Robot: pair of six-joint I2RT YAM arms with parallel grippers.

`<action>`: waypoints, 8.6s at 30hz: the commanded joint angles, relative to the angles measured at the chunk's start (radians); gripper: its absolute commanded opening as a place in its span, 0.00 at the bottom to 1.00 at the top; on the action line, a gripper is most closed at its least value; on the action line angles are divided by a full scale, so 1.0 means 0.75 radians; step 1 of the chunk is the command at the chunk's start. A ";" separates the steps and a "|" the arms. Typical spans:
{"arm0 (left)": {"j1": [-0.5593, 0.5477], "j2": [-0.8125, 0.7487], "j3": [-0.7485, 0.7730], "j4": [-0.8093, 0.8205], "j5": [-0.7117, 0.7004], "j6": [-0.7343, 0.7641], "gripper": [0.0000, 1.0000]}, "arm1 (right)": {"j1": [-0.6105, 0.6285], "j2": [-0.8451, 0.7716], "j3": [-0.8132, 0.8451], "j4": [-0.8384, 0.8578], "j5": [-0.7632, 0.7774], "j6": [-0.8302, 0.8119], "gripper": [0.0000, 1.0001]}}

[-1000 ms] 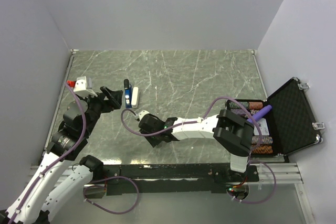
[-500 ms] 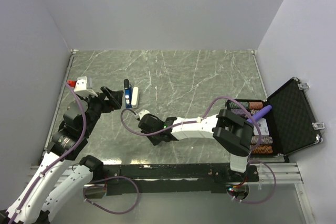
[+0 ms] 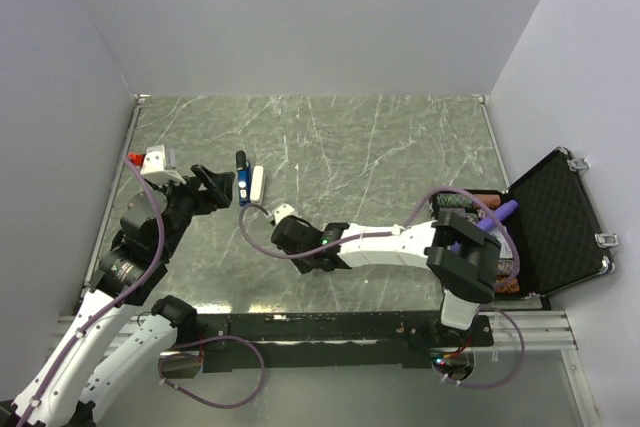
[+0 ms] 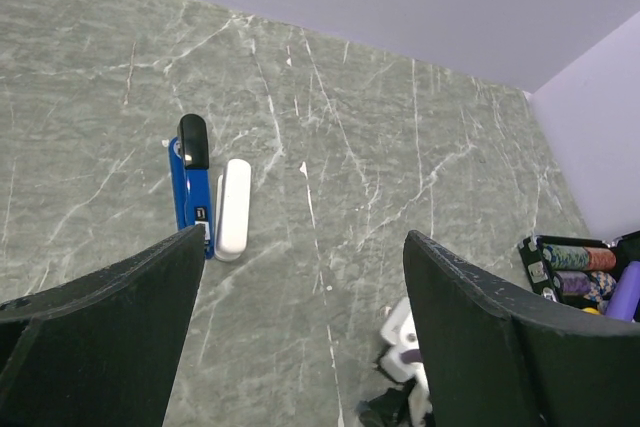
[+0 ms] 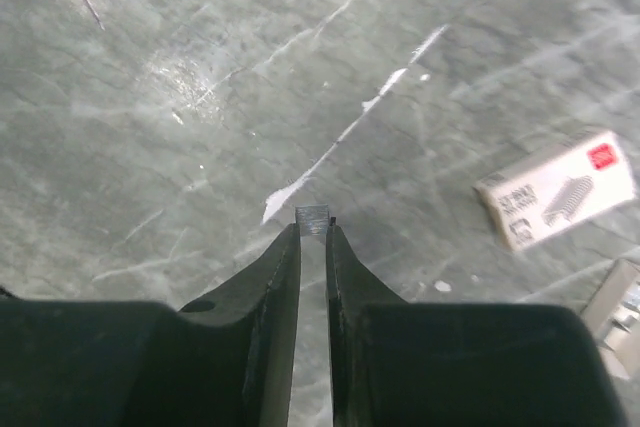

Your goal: Unload the staples from the stapler

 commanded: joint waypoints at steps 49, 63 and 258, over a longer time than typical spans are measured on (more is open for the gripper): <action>0.025 0.056 0.003 0.073 0.065 -0.015 0.85 | -0.514 -0.363 -0.338 -0.089 -0.003 0.116 0.19; 0.025 0.065 0.003 0.077 0.074 -0.013 0.85 | -0.521 -0.316 -0.308 -0.087 0.008 0.112 0.31; -0.659 1.292 -0.021 0.396 0.184 -0.201 0.01 | -0.555 -0.580 -0.584 0.019 -0.111 0.159 0.28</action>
